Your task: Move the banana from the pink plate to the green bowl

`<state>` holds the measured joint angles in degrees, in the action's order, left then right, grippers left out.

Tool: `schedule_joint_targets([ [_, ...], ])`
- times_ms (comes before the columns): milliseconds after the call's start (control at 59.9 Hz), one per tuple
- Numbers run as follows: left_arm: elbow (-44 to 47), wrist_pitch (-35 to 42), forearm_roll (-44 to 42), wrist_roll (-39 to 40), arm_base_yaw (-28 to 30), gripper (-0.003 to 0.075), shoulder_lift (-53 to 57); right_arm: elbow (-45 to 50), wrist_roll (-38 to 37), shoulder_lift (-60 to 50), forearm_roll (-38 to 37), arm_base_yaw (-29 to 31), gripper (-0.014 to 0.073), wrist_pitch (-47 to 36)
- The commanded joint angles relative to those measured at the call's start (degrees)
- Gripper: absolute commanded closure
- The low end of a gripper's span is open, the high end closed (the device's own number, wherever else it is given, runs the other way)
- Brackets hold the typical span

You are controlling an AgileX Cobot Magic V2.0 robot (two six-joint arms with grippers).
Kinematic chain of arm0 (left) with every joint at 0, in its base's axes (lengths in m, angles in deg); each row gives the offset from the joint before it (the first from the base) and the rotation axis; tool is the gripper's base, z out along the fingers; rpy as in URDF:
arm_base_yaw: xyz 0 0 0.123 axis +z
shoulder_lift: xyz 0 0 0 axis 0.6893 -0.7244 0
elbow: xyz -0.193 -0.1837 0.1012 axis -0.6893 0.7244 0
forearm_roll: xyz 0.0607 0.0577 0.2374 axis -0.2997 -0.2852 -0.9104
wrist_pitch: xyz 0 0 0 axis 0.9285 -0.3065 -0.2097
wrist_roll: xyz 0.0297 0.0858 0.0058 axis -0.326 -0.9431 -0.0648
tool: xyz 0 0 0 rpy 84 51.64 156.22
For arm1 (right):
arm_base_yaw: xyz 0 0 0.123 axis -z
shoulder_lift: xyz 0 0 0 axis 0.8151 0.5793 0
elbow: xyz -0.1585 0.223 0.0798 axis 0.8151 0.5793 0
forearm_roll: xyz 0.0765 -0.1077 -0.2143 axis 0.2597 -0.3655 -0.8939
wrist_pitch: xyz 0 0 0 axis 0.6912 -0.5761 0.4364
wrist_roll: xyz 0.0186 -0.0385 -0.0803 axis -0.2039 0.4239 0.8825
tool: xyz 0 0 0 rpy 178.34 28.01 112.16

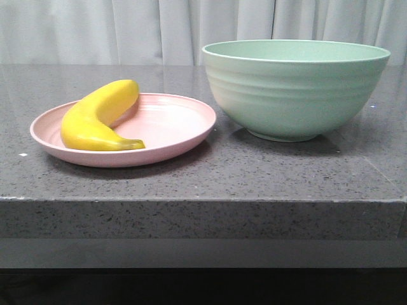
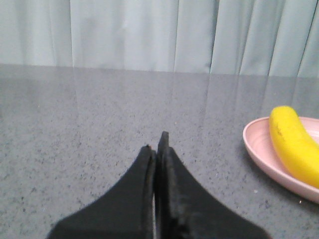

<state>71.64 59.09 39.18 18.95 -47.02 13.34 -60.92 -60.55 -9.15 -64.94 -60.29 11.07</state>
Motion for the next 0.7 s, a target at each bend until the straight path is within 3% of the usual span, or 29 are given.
schedule_joint_targets([
  [0, -7.17, 3.18, 0.63, 0.42, 0.11, 0.0741, -0.64, -7.22, 0.49, 0.20, -0.95, 0.48, 0.0676, -0.48],
  [167, -19.09, -2.24, 0.63, 0.42, 0.11, 0.0741, -10.68, -19.62, 0.49, 9.22, -1.00, 0.48, 0.0671, 4.65],
  [317, -25.51, -2.36, 0.63, 0.42, 0.11, 0.0741, -22.17, -28.06, 0.49, 20.27, -1.00, 0.48, 0.0671, 5.23],
  [518, -28.18, -2.26, 0.63, 0.42, 0.11, 0.0725, -27.17, -30.41, 0.49, 25.21, -1.00, 0.48, 0.0648, 4.90],
  [618, -28.18, -2.26, 0.63, 0.42, 0.11, 0.0572, -27.17, -30.41, 0.49, 25.21, -1.00, 0.48, 0.0489, 4.96],
  [685, -28.18, -2.26, 0.63, 0.42, 0.11, 0.0381, -27.17, -30.41, 0.49, 25.21, -1.00, 0.48, 0.0337, 4.96],
])
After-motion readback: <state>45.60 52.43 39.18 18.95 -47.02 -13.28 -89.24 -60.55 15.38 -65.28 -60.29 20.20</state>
